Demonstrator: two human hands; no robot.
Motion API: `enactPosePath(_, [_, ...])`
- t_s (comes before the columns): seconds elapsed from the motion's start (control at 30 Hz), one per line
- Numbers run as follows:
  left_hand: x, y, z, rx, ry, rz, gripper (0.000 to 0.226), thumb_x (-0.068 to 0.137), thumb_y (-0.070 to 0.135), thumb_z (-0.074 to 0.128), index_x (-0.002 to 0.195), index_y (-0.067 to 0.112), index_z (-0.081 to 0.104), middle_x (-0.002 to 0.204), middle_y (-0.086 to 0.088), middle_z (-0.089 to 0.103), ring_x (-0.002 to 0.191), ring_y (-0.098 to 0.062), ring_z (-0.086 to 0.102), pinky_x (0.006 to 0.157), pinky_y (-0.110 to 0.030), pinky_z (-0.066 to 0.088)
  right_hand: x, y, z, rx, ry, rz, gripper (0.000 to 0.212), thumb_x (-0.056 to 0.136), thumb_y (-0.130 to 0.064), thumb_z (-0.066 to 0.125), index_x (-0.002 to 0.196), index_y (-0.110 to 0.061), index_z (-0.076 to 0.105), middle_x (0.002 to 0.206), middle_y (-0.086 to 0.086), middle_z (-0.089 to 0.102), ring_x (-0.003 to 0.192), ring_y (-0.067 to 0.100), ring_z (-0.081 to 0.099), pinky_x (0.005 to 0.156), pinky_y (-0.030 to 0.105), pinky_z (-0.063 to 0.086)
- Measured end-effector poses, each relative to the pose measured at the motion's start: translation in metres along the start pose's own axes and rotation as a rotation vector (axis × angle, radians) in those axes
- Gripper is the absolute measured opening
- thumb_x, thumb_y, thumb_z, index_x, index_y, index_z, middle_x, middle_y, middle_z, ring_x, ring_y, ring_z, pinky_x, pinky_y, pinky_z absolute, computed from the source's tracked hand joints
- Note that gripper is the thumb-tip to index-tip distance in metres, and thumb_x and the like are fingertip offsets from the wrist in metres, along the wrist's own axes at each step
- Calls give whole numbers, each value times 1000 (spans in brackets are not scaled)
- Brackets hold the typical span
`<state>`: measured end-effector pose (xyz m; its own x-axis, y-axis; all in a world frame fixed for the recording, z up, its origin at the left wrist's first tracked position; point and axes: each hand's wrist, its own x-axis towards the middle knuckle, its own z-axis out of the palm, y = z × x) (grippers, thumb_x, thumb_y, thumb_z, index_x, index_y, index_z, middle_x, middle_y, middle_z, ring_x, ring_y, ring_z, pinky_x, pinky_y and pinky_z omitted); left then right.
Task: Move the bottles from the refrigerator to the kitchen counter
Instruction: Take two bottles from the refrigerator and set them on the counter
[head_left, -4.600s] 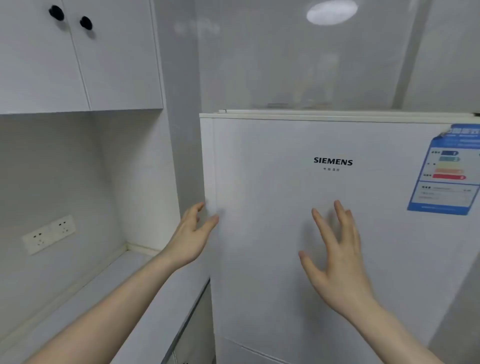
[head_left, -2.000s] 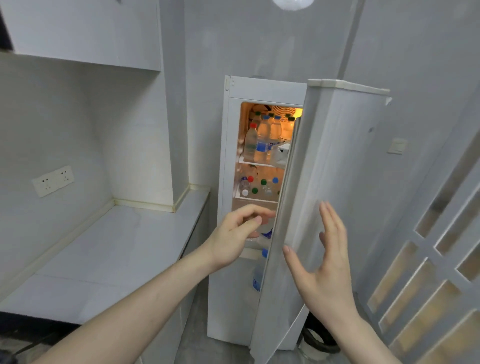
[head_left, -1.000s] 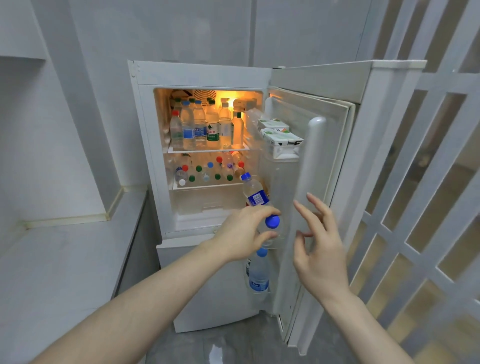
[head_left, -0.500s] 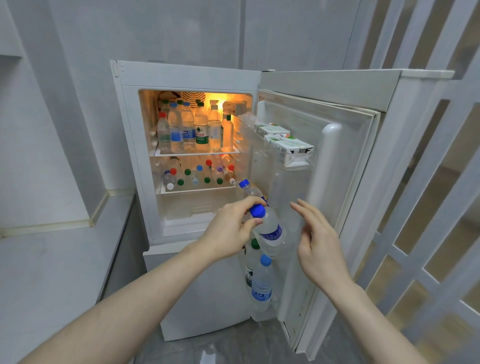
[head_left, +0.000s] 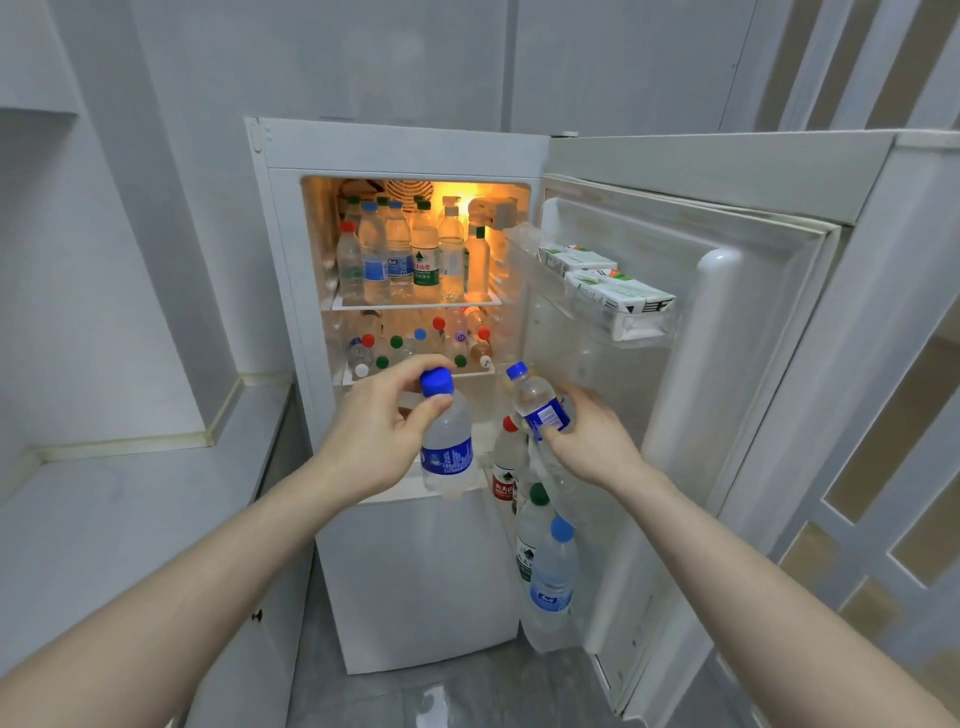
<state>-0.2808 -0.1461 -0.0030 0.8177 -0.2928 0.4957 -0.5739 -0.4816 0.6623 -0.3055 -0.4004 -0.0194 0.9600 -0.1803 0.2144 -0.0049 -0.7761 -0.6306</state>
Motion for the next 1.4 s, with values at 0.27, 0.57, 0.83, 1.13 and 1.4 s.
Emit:
enactPosePath(0.27, [-12,-18,-20,59,-3,-86,31,98,37,63,129,41,61,119,19,65,97,-4,66,85,-41,60,28,24,21,-80,-80,38,31,82,-28,81,99,-30,55,101,-3,69,94,24,66,76,36,53])
enactPosePath(0.57, [-32,-24,-34,53,21,-126,31,97,32,65,128,36,63,114,24,66,104,4,61,84,-33,58,36,45,24,-52,-32,95,30,75,-24,88,91,-25,63,96,5,75,80,18,67,64,29,51])
enactPosePath(0.83, [-63,-33,-54,68,76,-247,32,96,36,66,128,39,64,110,19,68,82,-9,69,81,-35,59,7,11,25,116,71,-178,56,70,-24,86,119,-27,60,105,-16,69,94,1,65,70,9,45])
enactPosePath(1.13, [-115,-53,-87,125,257,-447,29,95,36,66,124,39,65,113,20,69,92,-6,69,82,-39,60,-1,-74,100,391,-301,-370,58,70,-18,86,116,-38,57,106,-24,67,100,-1,64,72,16,55])
enactPosePath(1.4, [-192,-60,-124,295,503,-743,24,95,35,68,116,45,65,113,27,67,95,-4,67,85,-35,57,-3,-141,196,495,-779,-523,53,73,-13,80,115,-39,61,99,-15,73,88,11,71,79,33,60])
